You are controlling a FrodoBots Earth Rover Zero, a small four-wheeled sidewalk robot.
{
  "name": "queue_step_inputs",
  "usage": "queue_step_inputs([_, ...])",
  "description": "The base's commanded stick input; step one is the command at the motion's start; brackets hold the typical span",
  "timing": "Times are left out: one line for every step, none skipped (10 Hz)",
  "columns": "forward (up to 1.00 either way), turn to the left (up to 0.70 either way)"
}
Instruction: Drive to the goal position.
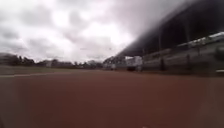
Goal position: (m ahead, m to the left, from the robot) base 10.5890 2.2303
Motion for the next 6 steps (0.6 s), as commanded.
queue_step_inputs([0.7,0.0])
queue_step_inputs([0.7,0.0])
queue_step_inputs([0.7,0.0])
queue_step_inputs([0.7,0.0])
queue_step_inputs([0.7,0.0])
queue_step_inputs([0.7,0.0])
